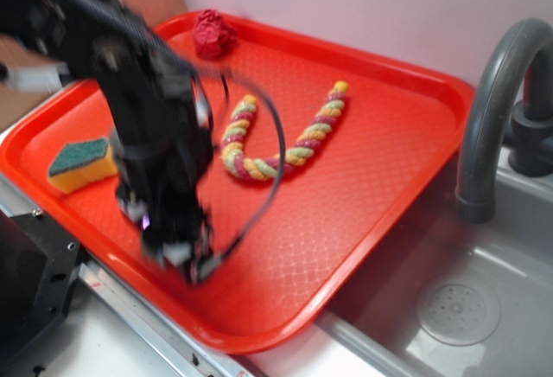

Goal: Grab the rock.

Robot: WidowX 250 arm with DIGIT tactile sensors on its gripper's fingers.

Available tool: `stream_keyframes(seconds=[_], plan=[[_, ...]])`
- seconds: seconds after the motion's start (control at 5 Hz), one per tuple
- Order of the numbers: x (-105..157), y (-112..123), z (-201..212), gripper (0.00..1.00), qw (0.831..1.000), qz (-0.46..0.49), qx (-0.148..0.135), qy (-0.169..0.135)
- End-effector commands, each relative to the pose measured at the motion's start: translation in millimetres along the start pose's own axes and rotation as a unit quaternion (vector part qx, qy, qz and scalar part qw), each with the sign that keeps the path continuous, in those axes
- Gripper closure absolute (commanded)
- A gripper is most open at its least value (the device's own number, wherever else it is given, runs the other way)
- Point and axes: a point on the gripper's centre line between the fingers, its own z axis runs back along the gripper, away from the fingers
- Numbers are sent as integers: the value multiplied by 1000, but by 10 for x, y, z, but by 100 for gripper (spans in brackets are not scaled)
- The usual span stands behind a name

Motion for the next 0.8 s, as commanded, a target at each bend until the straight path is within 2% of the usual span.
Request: stream_keyframes(seconds=[0.0, 0.2, 0.4, 0.6], plan=[[462, 409, 907, 100, 996, 38, -36, -73], [383, 621, 1311, 100, 991, 58, -28, -118], [332, 748, 1409, 100, 989, 65, -42, -124], [450, 680, 1277, 100, 995, 15, -26, -97]])
